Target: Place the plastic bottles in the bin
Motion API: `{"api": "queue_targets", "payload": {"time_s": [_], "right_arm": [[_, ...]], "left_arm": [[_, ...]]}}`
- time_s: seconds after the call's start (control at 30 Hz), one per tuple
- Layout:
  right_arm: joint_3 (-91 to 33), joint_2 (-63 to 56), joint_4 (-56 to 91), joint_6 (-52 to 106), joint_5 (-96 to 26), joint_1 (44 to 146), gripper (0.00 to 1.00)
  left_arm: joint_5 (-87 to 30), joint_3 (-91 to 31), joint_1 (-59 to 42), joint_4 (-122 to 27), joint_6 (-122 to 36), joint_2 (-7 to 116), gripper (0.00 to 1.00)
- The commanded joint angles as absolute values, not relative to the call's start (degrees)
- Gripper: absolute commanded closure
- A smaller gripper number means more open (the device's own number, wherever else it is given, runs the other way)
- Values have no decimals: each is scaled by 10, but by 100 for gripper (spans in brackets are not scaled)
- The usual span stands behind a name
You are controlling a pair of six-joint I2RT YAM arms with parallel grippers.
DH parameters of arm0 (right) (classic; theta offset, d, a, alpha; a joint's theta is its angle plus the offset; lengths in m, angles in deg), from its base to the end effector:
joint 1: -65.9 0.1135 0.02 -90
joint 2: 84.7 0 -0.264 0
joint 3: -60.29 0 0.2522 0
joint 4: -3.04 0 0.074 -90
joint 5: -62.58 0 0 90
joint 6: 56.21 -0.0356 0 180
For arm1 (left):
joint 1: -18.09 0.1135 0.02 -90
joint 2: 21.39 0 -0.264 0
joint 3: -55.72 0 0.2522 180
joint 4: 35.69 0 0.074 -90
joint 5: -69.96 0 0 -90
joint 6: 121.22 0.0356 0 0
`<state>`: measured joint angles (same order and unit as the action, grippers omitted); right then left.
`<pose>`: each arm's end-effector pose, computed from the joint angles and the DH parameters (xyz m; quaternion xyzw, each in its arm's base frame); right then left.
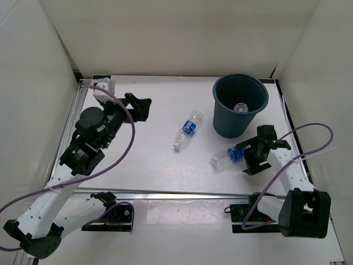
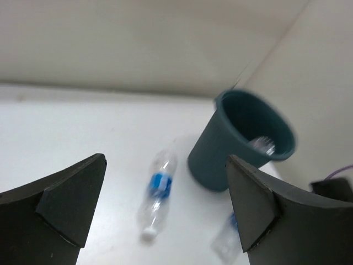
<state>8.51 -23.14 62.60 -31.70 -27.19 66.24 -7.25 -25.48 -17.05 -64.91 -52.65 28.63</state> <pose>0.1815 0.0009 0.2002 0.5300 0.8288 0.0958 0.1516 0.1475 -0.0942 0.4501 0.0029 0.6952 -0.2705 0.6660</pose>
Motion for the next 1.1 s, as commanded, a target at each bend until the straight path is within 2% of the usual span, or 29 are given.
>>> {"api": "queue_targets", "payload": {"time_s": [0.0, 0.43, 0.57, 0.77, 0.87, 0.97, 1.07], "right_arm": [[69, -191, 542, -308, -281, 660, 0], [-36, 30, 517, -270, -282, 660, 0], [-19, 35, 523, -276, -282, 660, 1], [28, -28, 537, -264, -283, 655, 23], [29, -100, 570, -250, -294, 655, 30], [20, -194, 627, -237, -300, 655, 47], [-35, -280, 697, -237, -293, 655, 50]], "left_arm": [[-44, -241, -168, -738, -508, 292, 0], [-26, -228, -168, -792, -519, 274, 0], [-10, -240, -168, -812, -519, 279, 0], [-4, -240, -168, -823, -537, 267, 0], [2, -228, -168, -828, -537, 261, 0], [7, -221, -168, -828, -542, 255, 0], [7, -216, -168, -828, -542, 250, 0]]}}
